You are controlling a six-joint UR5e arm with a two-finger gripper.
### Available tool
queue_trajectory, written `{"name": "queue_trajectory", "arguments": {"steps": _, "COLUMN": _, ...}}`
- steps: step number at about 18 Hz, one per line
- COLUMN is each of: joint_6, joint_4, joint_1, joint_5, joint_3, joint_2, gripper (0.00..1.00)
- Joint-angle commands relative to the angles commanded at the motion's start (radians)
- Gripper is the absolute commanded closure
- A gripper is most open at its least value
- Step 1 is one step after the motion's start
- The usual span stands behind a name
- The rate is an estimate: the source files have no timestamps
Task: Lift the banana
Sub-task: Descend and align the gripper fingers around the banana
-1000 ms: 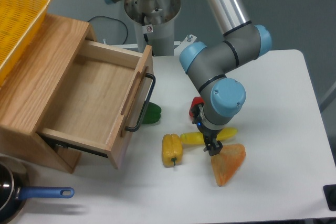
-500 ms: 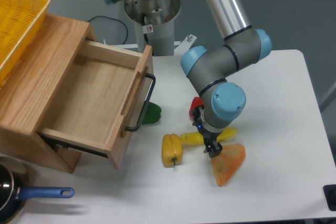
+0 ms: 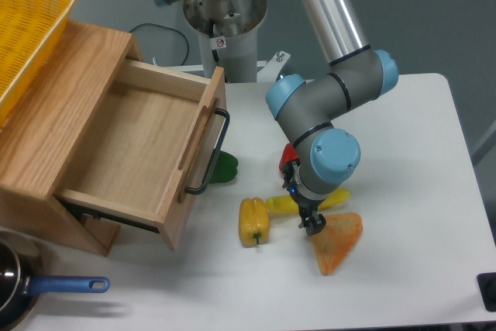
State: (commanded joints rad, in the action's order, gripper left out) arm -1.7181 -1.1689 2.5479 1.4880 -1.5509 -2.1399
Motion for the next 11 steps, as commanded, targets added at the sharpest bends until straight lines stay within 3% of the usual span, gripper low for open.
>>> {"name": "queue_trajectory", "arguments": {"steps": 4, "joint_6": 0.000, "joint_4": 0.000, "joint_1": 0.000, "joint_5": 0.000, "joint_3": 0.002, "joint_2": -0.002, "gripper": 0.02}}
{"name": "queue_trajectory", "arguments": {"steps": 7, "joint_6": 0.000, "joint_4": 0.000, "joint_1": 0.000, "joint_5": 0.000, "joint_3": 0.002, "joint_2": -0.002, "gripper": 0.10}}
{"name": "queue_trajectory", "arguments": {"steps": 11, "joint_6": 0.000, "joint_4": 0.000, "joint_1": -0.002, "joint_5": 0.000, "joint_3": 0.000, "joint_2": -0.006, "gripper": 0.11}}
